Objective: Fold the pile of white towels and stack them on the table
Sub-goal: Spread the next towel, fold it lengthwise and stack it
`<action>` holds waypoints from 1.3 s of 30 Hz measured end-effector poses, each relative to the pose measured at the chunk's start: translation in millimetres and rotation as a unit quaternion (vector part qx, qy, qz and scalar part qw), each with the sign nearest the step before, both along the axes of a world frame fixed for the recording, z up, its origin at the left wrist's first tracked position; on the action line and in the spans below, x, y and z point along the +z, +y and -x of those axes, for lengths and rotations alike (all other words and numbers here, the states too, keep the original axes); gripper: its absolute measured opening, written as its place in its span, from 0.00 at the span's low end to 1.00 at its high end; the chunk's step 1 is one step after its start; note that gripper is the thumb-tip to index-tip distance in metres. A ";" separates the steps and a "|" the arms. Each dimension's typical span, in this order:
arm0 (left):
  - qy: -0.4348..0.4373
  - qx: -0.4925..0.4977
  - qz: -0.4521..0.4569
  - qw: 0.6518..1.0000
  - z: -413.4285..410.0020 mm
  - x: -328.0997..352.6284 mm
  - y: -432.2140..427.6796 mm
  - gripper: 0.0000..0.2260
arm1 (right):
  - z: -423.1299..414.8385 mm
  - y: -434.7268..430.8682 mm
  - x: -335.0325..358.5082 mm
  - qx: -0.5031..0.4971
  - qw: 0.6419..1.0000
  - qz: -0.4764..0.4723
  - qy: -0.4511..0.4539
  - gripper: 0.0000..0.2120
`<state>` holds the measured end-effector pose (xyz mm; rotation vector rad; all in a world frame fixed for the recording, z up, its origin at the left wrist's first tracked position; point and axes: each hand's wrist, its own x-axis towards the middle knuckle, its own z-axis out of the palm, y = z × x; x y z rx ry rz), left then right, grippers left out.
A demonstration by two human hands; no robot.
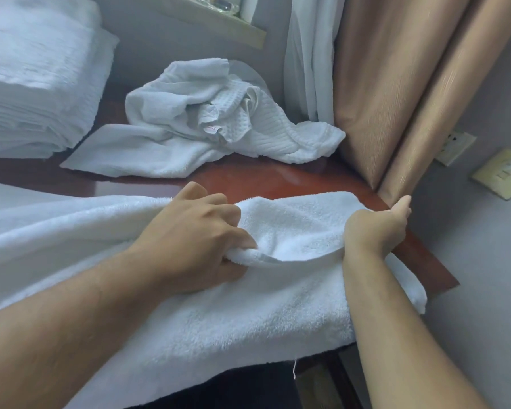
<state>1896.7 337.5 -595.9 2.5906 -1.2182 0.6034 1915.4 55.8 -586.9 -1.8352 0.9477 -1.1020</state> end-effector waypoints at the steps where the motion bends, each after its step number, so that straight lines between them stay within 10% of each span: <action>1: -0.001 0.001 -0.002 1.000 0.0 -0.2 -0.1 0.09 | 2.5 4.6 3.4 -0.030 0.998 0.035 0.035 0.35; 5: -0.003 -0.003 -0.003 1.000 0.6 -0.3 -0.2 0.08 | 2.1 25.9 19.2 0.046 0.939 0.331 0.085 0.22; 7: -0.005 -0.005 -0.007 1.000 0.6 0.6 -0.7 0.08 | -4.6 41.3 23.3 0.184 0.904 0.306 0.234 0.14; 12: 0.018 0.030 -0.013 0.999 1.3 -0.5 -0.2 0.11 | -16.7 51.6 -4.5 0.255 0.800 0.189 0.510 0.37; 23: 0.029 0.100 -0.047 0.993 -20.4 5.5 18.3 0.22 | -32.5 35.6 -12.8 0.184 0.825 0.176 0.505 0.35; 30: 0.206 0.146 0.006 0.968 -21.7 27.3 126.7 0.30 | -15.9 86.0 1.4 0.289 0.896 0.270 0.203 0.15; 35: 0.344 0.197 0.003 0.918 -14.8 41.1 198.4 0.33 | 4.9 197.9 21.4 0.564 0.763 0.223 0.222 0.34; 39: 0.333 0.237 -0.068 0.910 -0.4 45.0 223.1 0.38 | 29.7 254.2 -2.1 0.510 0.699 0.400 0.300 0.49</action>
